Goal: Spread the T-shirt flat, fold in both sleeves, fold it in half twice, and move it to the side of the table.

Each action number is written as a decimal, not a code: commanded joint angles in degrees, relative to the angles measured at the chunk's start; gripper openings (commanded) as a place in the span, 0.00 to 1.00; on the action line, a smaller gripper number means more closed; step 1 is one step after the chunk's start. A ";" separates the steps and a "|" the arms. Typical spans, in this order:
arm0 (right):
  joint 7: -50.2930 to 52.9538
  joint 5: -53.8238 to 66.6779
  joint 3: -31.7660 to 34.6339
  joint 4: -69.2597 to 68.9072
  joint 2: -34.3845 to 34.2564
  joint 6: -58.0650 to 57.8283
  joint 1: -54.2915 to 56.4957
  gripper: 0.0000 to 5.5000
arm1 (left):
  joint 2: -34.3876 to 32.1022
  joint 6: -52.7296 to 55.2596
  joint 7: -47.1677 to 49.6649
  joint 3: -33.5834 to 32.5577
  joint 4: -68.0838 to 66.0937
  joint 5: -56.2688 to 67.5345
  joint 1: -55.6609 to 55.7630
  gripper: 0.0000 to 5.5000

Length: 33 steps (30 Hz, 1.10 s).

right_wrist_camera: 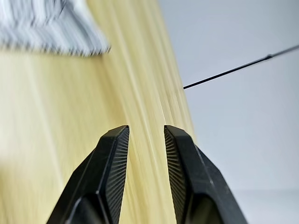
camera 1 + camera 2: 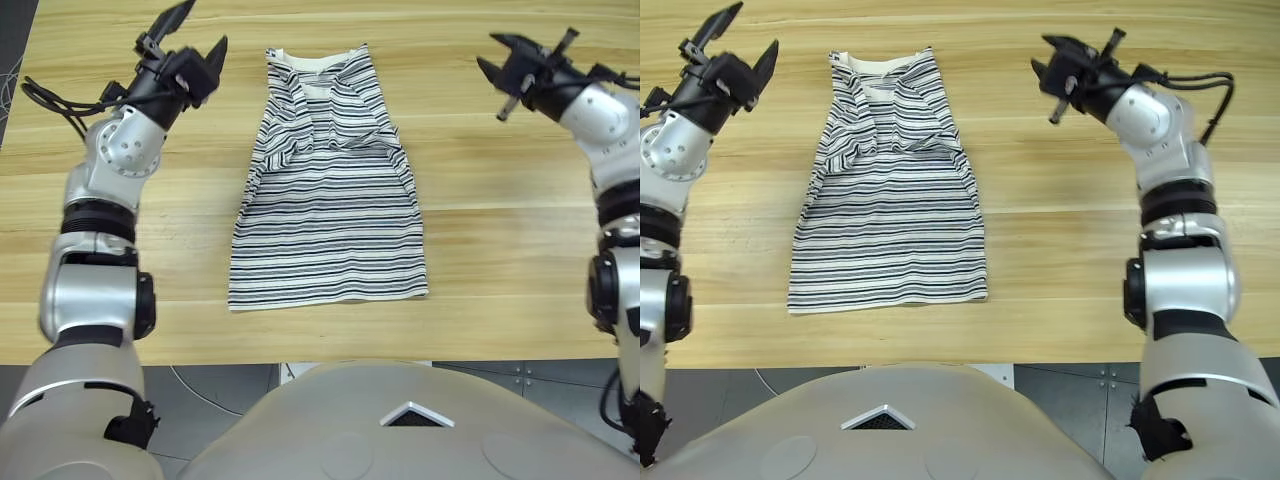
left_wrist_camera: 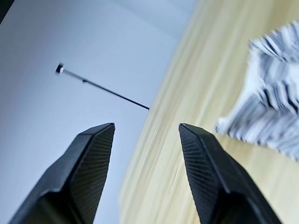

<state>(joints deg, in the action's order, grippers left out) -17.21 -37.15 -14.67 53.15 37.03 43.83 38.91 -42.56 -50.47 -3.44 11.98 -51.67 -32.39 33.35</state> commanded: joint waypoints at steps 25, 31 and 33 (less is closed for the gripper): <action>52.29 -48.70 -37.08 -41.66 27.04 10.02 -16.22 0.25 | -36.20 -19.49 30.41 20.21 32.82 -49.39 -25.21 0.47; 50.71 -49.29 -36.48 -42.12 26.34 10.45 -17.17 0.25 | -34.81 -20.42 27.69 19.43 35.12 -44.19 -26.18 0.47; 50.49 -49.52 -36.53 -42.31 25.74 10.52 -17.18 0.25 | -34.48 -20.22 27.15 19.39 35.80 -43.77 -26.33 0.47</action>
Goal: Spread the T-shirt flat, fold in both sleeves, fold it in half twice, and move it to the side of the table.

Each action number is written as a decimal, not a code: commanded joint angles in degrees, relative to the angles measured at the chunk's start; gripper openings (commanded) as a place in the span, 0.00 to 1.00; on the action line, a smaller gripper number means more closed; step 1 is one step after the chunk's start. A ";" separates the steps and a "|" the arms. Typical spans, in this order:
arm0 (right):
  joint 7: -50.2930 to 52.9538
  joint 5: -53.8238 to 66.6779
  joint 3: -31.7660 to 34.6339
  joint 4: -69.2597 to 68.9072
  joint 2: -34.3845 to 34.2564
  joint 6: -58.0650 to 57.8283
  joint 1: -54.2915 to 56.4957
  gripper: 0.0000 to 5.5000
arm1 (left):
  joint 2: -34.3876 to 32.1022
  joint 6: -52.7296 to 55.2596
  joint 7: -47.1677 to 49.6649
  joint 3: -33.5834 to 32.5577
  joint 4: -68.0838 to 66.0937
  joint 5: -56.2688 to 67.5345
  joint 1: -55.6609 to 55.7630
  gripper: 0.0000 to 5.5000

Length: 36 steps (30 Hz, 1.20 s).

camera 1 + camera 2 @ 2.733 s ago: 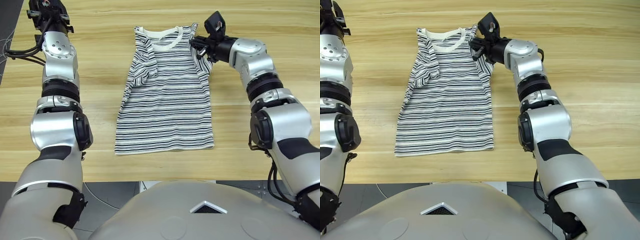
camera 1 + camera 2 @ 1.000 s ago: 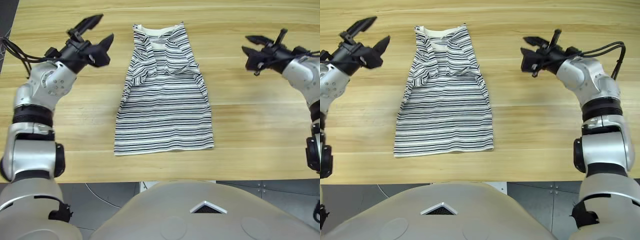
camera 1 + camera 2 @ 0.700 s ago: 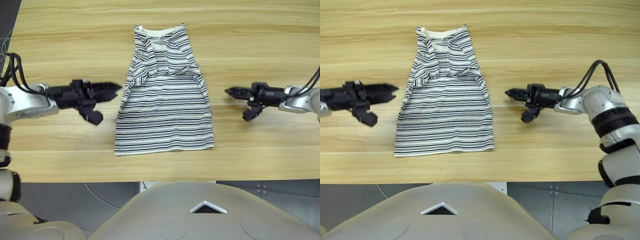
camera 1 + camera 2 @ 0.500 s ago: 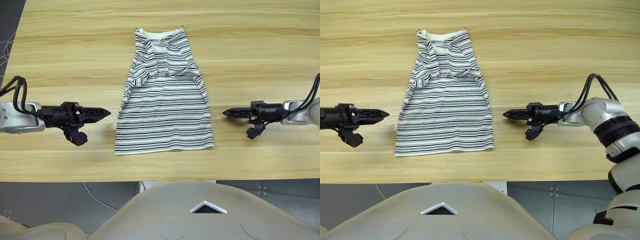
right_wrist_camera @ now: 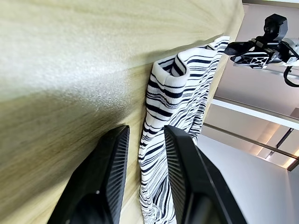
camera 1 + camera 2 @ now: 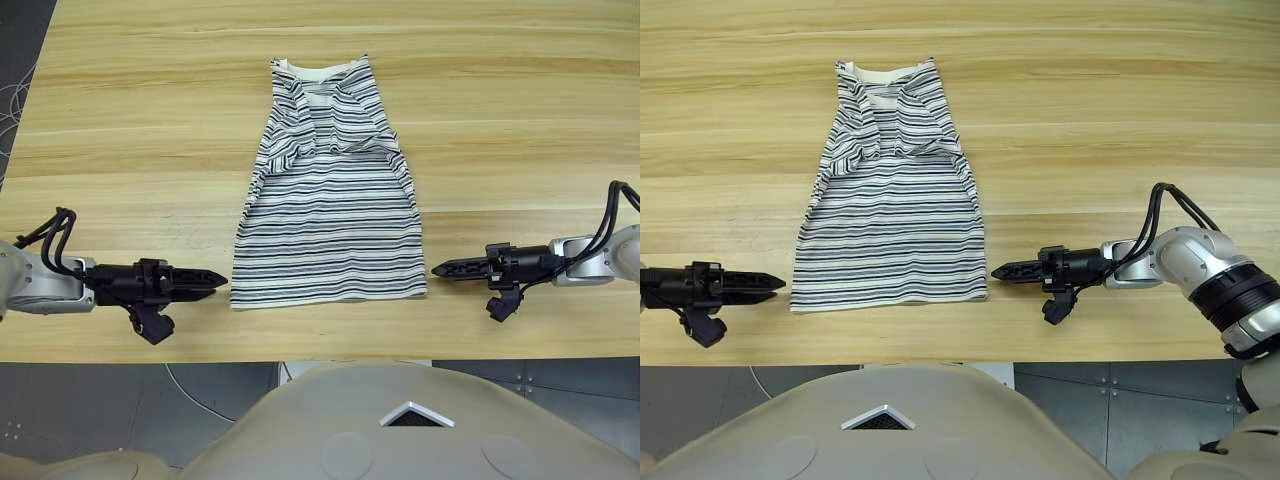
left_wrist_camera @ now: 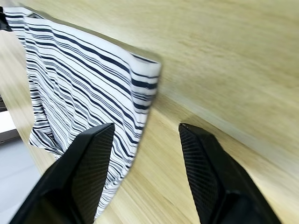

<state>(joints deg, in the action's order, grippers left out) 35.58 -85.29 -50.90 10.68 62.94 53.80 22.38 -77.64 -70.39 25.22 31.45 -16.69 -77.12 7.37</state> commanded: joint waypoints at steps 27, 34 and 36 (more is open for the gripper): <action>-3.04 -3.12 -5.57 3.29 -8.05 -0.35 1.25 0.16 | 7.49 -2.09 -10.76 -0.32 1.43 7.40 2.35 0.37; -3.27 -2.87 -6.00 3.79 -8.39 0.28 1.44 0.03 | 8.03 -2.58 -12.78 -0.79 2.03 8.19 2.43 0.17; -2.72 -3.45 -6.35 4.40 -8.53 0.05 1.50 0.02 | 8.16 -2.46 -12.89 -0.87 2.16 8.16 2.24 0.11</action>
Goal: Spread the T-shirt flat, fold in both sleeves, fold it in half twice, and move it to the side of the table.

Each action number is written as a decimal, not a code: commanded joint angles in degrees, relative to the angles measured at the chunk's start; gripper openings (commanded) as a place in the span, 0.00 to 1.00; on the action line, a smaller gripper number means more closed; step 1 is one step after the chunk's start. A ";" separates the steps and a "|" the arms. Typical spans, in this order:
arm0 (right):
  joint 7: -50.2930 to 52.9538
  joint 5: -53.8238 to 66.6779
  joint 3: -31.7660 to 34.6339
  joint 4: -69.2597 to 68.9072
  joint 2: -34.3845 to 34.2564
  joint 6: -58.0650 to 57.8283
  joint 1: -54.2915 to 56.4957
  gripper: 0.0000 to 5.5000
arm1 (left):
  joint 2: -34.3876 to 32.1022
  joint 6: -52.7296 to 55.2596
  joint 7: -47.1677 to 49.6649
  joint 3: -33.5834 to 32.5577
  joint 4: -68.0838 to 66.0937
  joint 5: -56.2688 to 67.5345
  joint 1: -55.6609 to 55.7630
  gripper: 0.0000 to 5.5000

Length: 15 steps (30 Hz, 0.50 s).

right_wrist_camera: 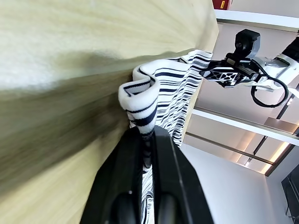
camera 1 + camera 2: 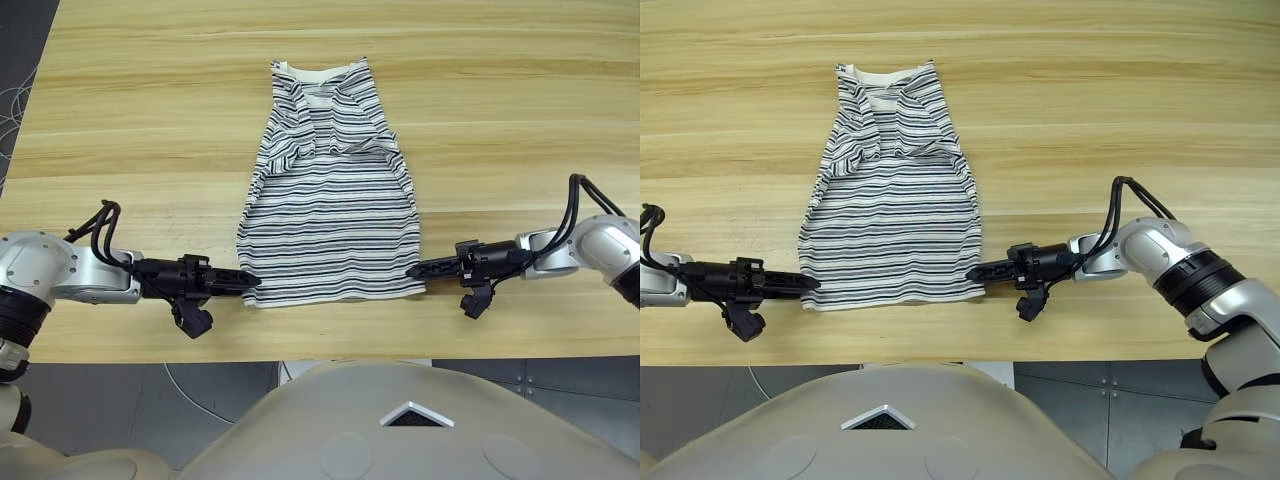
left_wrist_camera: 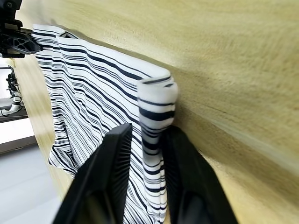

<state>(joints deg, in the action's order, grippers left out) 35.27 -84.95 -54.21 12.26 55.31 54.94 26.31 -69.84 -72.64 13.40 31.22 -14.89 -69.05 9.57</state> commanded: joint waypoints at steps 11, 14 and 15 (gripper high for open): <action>-14.27 16.33 1.32 12.03 -4.18 2.96 -1.18 0.02 | 6.85 2.32 -8.07 -0.03 -4.43 11.48 3.68 0.03; -35.16 49.98 1.72 17.35 -6.15 4.53 4.00 0.02 | 10.02 22.60 -38.29 4.87 0.39 41.90 5.09 0.03; -45.65 64.15 -0.11 14.48 -4.52 2.10 4.96 0.02 | 6.02 33.23 -51.89 7.87 9.62 57.39 4.30 0.03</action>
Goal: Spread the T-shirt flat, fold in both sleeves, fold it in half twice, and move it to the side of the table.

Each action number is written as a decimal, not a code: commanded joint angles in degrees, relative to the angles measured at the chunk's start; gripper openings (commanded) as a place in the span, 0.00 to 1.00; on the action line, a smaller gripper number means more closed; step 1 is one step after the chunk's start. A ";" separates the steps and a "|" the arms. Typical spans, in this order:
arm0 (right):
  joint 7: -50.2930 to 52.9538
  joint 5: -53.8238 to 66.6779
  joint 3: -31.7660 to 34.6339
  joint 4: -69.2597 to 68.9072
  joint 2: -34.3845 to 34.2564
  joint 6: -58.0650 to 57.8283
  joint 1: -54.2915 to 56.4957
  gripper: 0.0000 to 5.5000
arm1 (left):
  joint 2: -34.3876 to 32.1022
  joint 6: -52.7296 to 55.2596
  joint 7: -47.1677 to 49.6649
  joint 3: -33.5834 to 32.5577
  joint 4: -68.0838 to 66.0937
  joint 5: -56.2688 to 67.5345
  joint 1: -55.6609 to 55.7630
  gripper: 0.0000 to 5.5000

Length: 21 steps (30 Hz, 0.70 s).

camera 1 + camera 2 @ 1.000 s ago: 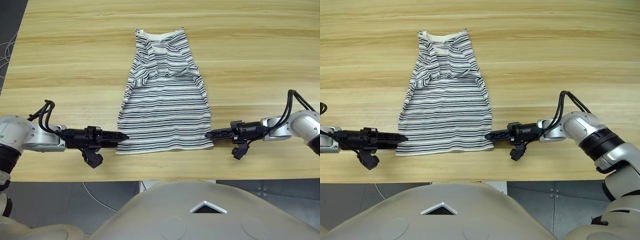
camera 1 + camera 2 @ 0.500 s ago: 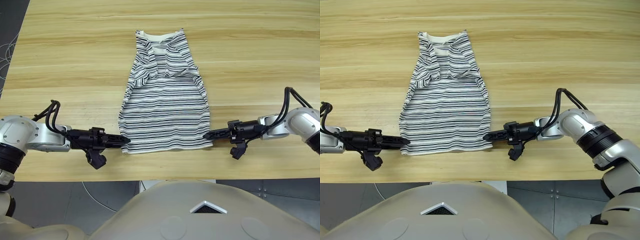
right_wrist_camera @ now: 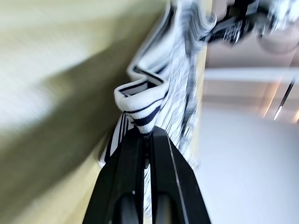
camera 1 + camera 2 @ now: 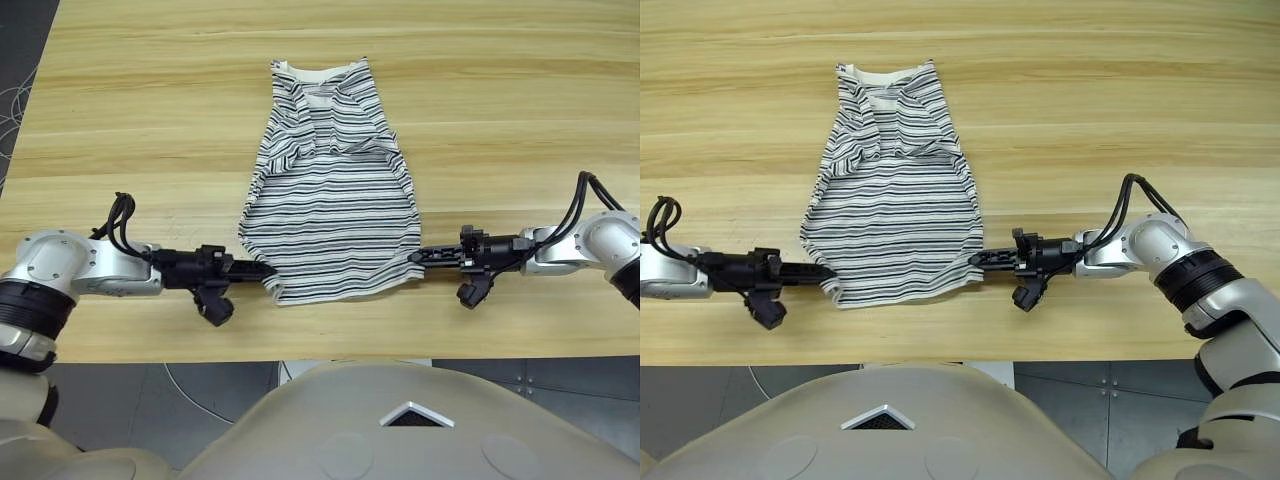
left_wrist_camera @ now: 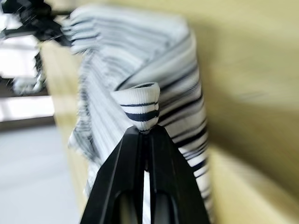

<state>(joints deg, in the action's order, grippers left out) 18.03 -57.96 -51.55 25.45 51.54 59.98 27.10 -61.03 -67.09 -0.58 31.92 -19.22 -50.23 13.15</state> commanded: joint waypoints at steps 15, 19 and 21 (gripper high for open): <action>-100.87 105.55 7.26 -35.22 24.39 -32.06 -11.83 0.02 | -27.10 16.52 -59.70 0.31 38.49 78.01 -11.20 0.03; -109.35 113.09 16.02 -41.63 29.37 -36.12 -19.27 0.02 | -31.48 12.21 -61.58 -4.53 40.83 84.00 -17.63 0.03; -110.36 114.52 19.05 -44.18 31.09 -37.47 -22.11 0.02 | -32.34 9.84 -61.96 -6.72 40.96 84.41 -20.62 0.03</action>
<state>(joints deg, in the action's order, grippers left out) -91.05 54.95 -35.85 -16.33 79.73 24.10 6.99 -91.45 -55.15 -61.38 27.42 21.22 33.00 -4.99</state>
